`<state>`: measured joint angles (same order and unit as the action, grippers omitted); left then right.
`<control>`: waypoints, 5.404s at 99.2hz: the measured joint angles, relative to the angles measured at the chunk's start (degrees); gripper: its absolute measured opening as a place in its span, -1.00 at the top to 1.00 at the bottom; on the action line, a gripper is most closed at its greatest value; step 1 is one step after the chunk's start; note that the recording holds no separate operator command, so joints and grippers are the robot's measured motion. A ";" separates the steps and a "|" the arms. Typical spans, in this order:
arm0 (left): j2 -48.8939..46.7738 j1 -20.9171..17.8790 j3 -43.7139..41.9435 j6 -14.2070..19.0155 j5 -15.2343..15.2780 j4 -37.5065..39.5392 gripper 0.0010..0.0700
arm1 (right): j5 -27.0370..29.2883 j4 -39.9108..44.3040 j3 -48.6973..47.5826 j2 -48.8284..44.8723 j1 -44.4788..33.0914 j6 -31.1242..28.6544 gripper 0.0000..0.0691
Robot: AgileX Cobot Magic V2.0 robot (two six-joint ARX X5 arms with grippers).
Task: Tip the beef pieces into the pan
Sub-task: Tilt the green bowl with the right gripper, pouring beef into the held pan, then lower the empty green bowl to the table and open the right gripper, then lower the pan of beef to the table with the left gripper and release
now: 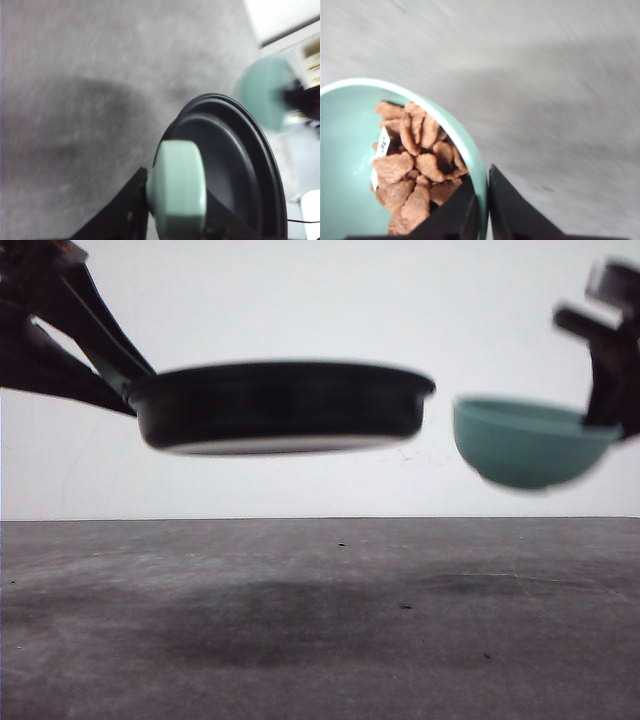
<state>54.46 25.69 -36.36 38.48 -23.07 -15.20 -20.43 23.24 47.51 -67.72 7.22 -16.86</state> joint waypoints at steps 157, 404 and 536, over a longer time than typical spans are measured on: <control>7.89 6.47 -12.33 -1.62 0.20 -5.44 0.85 | 70.55 -24.90 3.72 3.10 51.60 46.77 0.96; 8.55 2.08 -18.14 -4.63 1.09 -7.69 0.85 | 12.28 10.45 5.31 -6.75 1.86 0.09 0.96; 26.01 -0.33 -18.67 -7.76 6.86 2.32 0.85 | 2.69 13.57 13.60 19.56 5.70 3.13 0.90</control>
<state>80.47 25.36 -55.02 30.72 -16.21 -12.88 -17.74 36.82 61.10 -48.16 12.93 -13.74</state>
